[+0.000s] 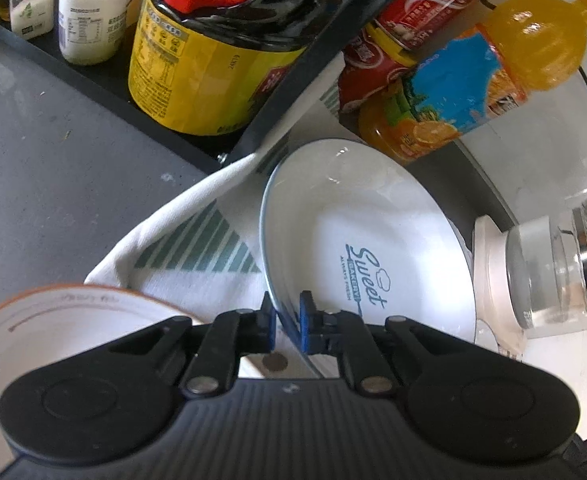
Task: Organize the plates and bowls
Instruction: 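Lift the 'Sweet' plate with both grippers and carry it over the flower plate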
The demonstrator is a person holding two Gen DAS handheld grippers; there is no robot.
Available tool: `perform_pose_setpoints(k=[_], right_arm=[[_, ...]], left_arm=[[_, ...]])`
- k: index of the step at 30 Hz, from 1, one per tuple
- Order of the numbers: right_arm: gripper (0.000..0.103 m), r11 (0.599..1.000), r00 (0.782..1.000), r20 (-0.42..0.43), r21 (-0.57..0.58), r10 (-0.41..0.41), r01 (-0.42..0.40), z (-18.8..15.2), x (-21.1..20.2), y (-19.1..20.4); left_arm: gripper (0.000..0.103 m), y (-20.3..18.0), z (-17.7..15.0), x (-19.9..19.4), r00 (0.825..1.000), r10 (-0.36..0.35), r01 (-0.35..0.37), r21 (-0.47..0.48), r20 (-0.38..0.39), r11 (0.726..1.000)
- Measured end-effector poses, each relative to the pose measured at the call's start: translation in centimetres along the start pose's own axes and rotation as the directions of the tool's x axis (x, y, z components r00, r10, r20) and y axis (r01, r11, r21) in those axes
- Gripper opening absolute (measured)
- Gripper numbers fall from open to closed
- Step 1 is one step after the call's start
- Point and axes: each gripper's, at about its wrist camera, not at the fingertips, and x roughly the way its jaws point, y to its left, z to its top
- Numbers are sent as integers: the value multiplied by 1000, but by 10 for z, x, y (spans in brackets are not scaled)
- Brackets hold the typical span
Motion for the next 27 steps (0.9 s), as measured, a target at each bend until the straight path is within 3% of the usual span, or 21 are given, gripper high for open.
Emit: perform_pose_setpoints(k=[15,27], right_arm=[[13,999,997,78,-34,10,-7,-34,-62,19],[14,999,997,78,-45,29,-25,-75,-89,26]], left_arm=[[9,9,-30,-52,998,-52,49,77,39,996],[9,31,-56,-82,998,-45,40,107,46,994]])
